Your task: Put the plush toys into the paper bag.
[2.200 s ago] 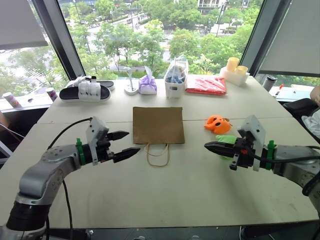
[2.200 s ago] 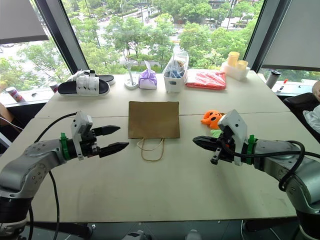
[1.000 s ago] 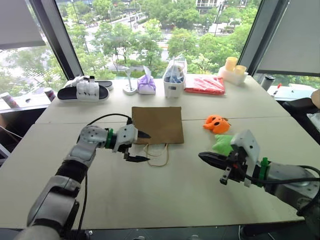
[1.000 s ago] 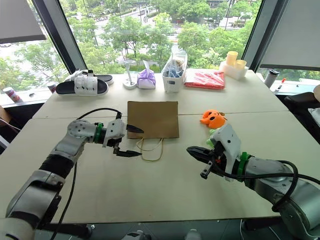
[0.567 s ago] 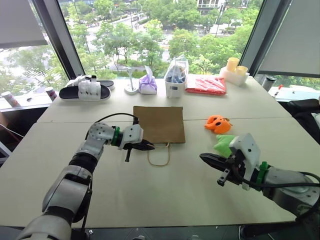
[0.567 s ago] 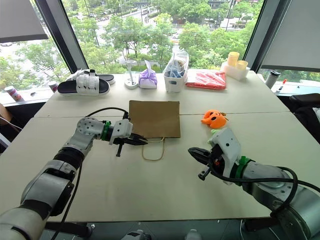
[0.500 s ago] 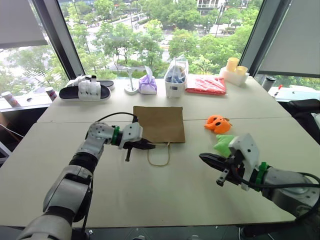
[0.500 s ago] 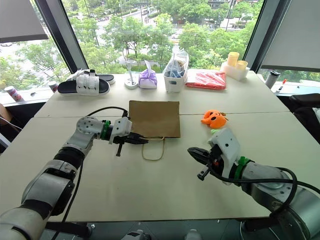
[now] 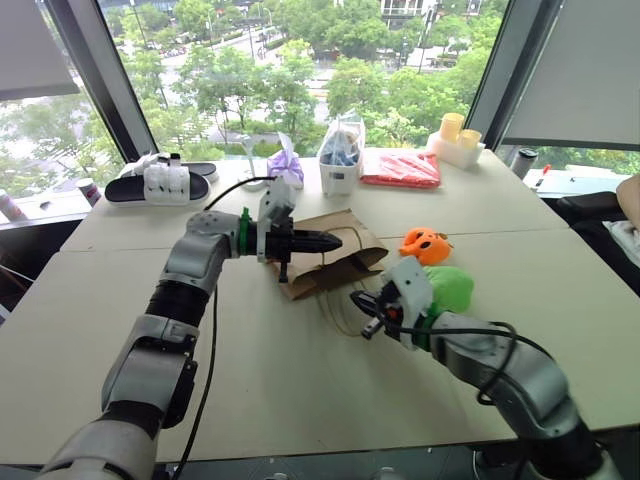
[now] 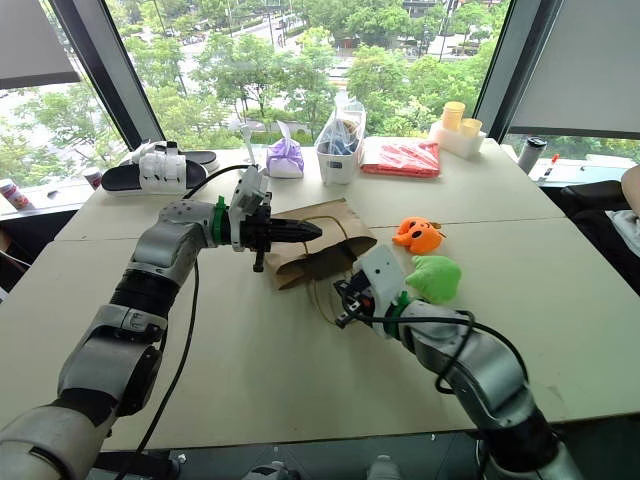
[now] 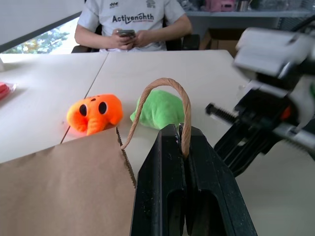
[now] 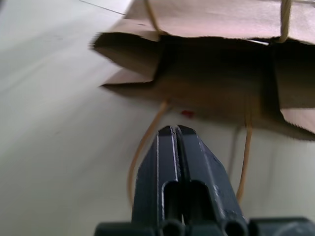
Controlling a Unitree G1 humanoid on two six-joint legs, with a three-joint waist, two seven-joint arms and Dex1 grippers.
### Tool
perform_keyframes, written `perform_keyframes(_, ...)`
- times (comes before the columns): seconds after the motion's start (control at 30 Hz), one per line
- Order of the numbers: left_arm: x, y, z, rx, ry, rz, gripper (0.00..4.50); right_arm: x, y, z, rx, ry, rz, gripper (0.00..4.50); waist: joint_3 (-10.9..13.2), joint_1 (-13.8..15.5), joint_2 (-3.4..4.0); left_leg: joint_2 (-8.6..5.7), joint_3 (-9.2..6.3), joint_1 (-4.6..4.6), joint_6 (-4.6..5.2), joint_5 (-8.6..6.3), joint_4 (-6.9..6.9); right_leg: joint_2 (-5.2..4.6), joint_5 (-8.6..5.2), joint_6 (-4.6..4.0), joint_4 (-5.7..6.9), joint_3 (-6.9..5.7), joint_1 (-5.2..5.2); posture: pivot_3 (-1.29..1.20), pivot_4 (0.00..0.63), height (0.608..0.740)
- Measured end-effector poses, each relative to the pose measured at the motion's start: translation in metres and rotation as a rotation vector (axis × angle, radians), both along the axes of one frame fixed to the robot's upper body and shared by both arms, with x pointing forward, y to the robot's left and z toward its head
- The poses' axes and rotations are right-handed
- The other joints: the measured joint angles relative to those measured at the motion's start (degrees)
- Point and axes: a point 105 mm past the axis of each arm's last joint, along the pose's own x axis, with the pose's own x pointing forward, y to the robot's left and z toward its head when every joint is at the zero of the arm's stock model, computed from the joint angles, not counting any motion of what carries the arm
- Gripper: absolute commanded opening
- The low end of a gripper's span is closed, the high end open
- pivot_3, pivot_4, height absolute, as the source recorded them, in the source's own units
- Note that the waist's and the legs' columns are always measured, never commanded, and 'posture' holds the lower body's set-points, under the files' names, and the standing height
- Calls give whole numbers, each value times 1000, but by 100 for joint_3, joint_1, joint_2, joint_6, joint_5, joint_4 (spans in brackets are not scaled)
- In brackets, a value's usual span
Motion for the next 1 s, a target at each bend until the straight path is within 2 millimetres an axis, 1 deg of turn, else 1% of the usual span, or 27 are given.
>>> perform_keyframes(0.07,-5,1,1,-7,9,-4,8,21,5,-5,4,-17,-48,0,0,-8,0,0,1,3,-9,5,0,0,0,0,8,1,-3,0,150,740)
perform_keyframes(0.17,-10,1,0,-11,29,-6,8,43,14,-8,18,-40,-91,0,0,-5,0,0,1,3,-22,13,0,-2,1,-1,13,2,-6,0,150,740)
perform_keyframes(0.3,-11,3,7,-54,73,16,8,59,21,-16,8,-67,-118,0,0,11,0,-4,-4,3,-25,14,1,-3,1,-2,15,2,-7,0,150,740)
perform_keyframes(0.37,-9,5,18,-135,124,49,8,67,31,-23,14,-61,-127,0,0,-17,0,-3,-6,3,-27,15,0,-3,1,-2,18,3,-8,0,150,740)
perform_keyframes(0.43,-4,5,34,-216,158,90,8,70,41,-28,21,-59,-116,0,0,-52,0,-1,-15,3,-32,18,-3,0,1,-2,20,1,-11,0,150,740)
perform_keyframes(0.5,3,7,60,-303,147,145,8,70,49,-33,21,-54,-92,0,0,-82,0,-4,-18,2,-35,20,-3,-2,1,-2,19,0,-10,0,150,740)
perform_keyframes(0.57,13,14,82,-387,136,208,8,70,50,-40,-1,-48,-79,0,0,-113,0,-7,-18,2,-35,20,-3,-4,1,-2,19,0,-9,0,150,740)
perform_keyframes(0.6,17,19,88,-416,136,238,8,70,50,-42,-7,-44,-74,0,0,-122,1,-8,-18,3,-35,20,-4,-4,1,-2,19,0,-9,0,150,740)
perform_keyframes(0.67,25,25,93,-449,154,284,8,69,51,-43,-17,-47,-56,0,0,-136,1,-17,-19,7,-36,20,-8,-2,1,-2,22,0,-10,0,150,740)
perform_keyframes(0.8,35,34,89,-469,181,327,8,68,52,-44,-39,-52,-33,0,0,-159,1,-17,-19,8,-37,20,-9,-1,1,-2,22,1,-11,0,150,740)
perform_keyframes(0.9,36,41,95,-479,156,346,8,66,52,-45,-55,-49,-21,0,-1,-162,1,-17,-19,8,-37,20,-9,-2,1,-2,23,1,-11,0,150,740)
perform_keyframes(1.0,36,41,96,-480,155,347,8,63,50,-47,-55,-49,-23,0,-2,-150,2,-18,-19,10,-37,20,-8,-3,1,-2,23,1,-9,0,150,740)
